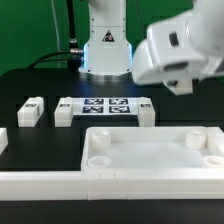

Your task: Assemble desk

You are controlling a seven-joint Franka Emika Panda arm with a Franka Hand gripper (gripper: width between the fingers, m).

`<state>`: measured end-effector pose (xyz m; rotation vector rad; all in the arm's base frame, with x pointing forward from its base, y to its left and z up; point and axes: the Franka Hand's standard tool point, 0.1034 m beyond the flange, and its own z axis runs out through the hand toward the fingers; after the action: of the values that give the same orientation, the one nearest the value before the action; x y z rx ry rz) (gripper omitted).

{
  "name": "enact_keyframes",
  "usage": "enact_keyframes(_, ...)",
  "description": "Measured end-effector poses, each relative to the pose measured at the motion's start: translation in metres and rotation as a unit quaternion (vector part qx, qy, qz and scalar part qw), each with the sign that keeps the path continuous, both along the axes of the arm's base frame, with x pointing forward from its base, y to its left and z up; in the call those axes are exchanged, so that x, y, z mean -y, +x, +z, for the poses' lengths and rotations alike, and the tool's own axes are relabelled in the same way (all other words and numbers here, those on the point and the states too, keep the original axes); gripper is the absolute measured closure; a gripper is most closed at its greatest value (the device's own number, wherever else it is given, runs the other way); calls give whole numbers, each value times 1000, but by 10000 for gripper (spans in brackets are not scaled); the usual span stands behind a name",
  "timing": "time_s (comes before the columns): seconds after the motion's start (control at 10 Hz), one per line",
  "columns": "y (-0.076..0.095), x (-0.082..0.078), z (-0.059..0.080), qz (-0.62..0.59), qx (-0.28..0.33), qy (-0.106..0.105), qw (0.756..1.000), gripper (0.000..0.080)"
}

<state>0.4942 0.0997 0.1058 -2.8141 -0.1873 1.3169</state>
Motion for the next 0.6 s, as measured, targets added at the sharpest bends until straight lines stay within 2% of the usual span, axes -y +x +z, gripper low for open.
enact_keyframes(0.1, 6, -3, -10, -2, 30, 4, 1000, 504)
enact_keyframes(0.2, 14, -5, -13, -6, 83, 8, 997, 504)
enact_keyframes(0.3, 14, -6, -13, -7, 112, 9, 994, 504)
enact_keyframes(0.4, 22, -11, -22, -4, 158, 17, 987, 504)
enact_keyframes(0.6, 60, -5, 34, 31, 215, 38, 975, 504)
